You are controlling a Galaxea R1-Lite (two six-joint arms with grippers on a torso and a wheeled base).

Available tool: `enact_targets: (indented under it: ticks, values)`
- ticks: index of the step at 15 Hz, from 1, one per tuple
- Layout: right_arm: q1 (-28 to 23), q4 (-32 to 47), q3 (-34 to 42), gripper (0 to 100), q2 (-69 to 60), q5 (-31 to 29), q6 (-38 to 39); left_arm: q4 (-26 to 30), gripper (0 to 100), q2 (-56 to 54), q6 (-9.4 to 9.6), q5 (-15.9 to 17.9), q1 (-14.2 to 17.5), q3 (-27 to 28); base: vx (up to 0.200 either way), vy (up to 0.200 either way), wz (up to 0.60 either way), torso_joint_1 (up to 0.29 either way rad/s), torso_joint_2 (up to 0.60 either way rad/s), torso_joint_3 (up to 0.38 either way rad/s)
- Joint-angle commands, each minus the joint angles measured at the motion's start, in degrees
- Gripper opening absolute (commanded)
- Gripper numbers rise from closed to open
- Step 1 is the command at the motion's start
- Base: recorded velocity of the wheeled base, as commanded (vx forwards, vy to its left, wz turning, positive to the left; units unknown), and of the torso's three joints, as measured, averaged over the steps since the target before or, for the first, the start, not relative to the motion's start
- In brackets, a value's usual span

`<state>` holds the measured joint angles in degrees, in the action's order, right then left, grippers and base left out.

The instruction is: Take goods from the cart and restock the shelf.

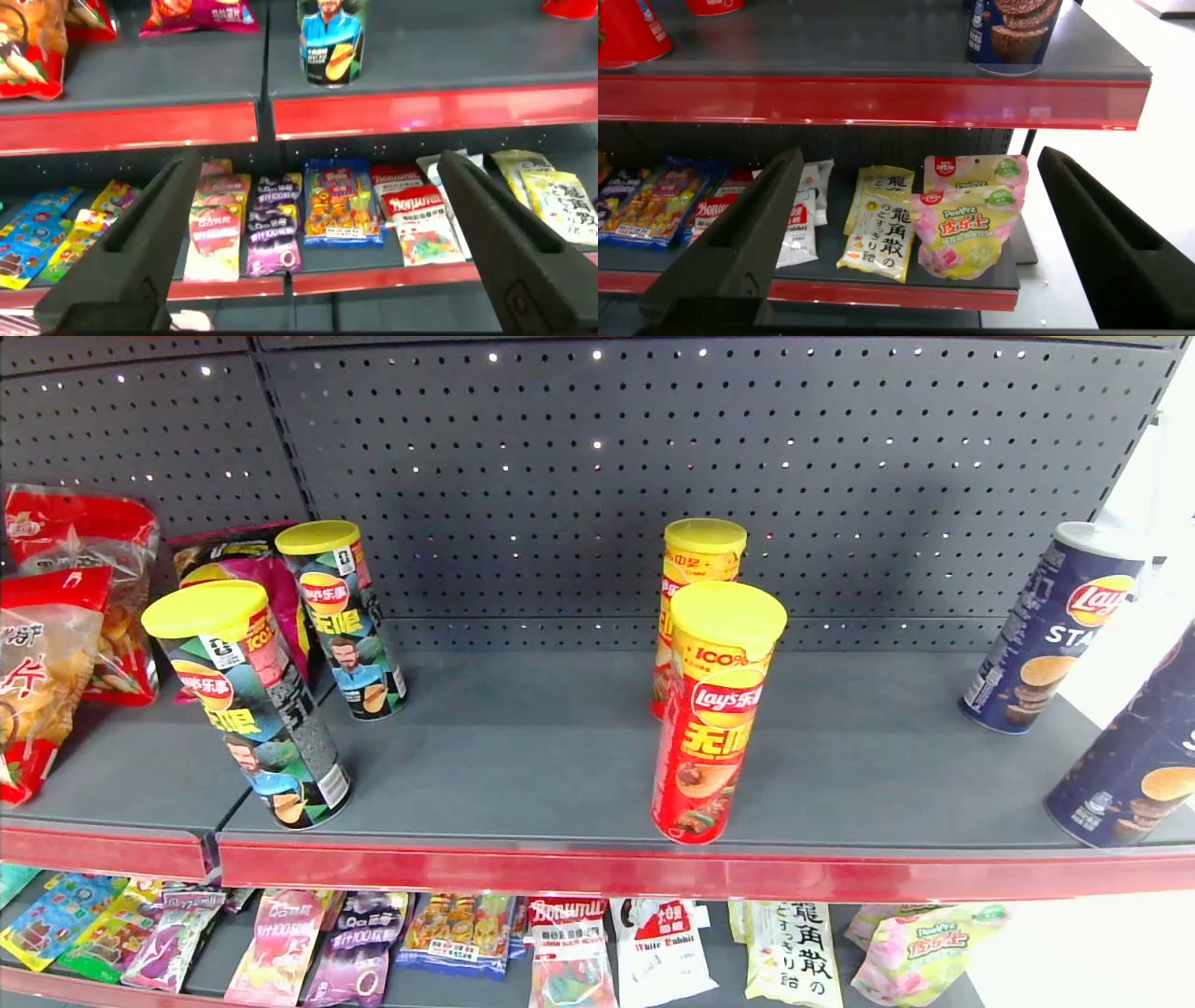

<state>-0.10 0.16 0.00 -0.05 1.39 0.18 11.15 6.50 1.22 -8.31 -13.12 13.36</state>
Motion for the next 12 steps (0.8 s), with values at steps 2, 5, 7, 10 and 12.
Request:
enact_targets:
  ticks: [2,5,7,10,12]
  values:
    - [0.01,0.02,0.00,100,0.05,0.02,-0.01,-0.34,100,-0.87,-0.78,0.76,0.02,-1.94,0.000,0.000,0.00,0.000,0.00,0.000]
    - [0.01,0.02,0.00,100,0.05,0.02,-0.01,-2.01,100,-0.87,-1.22,-0.04,0.02,-5.80,0.000,0.000,0.00,0.000,0.00,0.000]
    - [0.01,0.02,0.00,100,0.05,0.02,-0.09,-3.16,100,-0.70,-3.33,-4.96,0.20,-7.38,0.000,0.000,0.00,0.000,0.00,0.000]
    - [0.01,0.02,0.00,100,0.05,0.02,-0.09,-2.28,100,-0.70,-4.65,-8.12,6.35,-7.65,0.000,0.000,0.00,0.000,0.00,0.000]
    - [0.01,0.02,0.00,100,0.05,0.02,-0.09,-2.54,100,-0.87,-4.91,-9.53,7.76,-8.00,0.000,0.000,0.00,0.000,0.00,0.000]
